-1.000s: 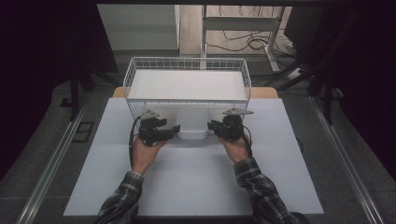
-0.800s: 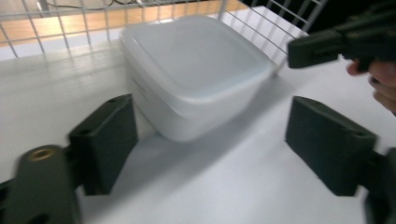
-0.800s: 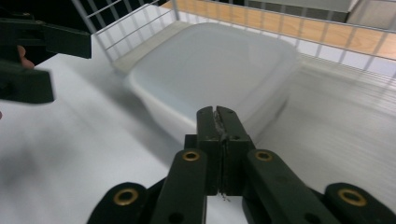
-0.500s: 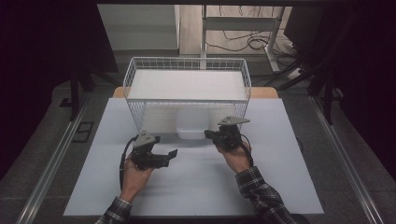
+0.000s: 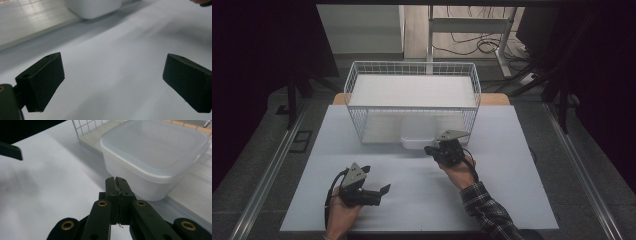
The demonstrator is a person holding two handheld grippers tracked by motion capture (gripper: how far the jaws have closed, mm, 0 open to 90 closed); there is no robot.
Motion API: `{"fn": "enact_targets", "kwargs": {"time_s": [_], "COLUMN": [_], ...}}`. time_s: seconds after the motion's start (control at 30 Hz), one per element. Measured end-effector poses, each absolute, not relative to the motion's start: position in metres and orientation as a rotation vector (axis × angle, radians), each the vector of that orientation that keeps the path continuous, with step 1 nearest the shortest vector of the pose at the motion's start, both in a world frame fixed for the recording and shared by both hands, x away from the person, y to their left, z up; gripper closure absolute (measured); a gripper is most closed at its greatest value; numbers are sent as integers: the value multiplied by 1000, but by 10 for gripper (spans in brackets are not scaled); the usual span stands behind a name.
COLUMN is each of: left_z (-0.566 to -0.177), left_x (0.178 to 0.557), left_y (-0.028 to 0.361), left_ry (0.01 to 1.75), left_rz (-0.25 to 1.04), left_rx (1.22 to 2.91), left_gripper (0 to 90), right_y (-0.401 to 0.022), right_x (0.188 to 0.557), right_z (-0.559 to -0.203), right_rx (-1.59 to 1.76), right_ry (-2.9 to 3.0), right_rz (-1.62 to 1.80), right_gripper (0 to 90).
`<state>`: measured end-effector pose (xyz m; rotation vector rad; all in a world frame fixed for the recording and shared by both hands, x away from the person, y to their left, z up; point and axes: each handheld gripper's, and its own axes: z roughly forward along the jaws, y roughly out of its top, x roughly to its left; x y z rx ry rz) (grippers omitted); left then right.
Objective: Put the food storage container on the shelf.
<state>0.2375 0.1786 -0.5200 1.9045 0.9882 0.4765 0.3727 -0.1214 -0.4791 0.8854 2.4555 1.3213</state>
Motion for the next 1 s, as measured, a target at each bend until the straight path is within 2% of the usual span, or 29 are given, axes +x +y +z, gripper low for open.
{"fn": "enact_targets", "kwargs": {"time_s": [0.33,0.73,1.0], "left_z": [-522,-525,-526], "left_x": [228,228,230], "left_y": [186,180,182], "left_ry": [1001,966,982], "left_rz": [510,530,487], "left_rx": [1891,1929,1913], "left_gripper": [38,38,52], "right_y": [-101,-91,-87], "right_x": [391,408,422], "right_z": [-496,-495,-495], "right_rx": [895,902,933], "right_ry": [2476,2467,2449], "right_rz": [1250,1211,1214], "right_gripper": [886,888,888]}}
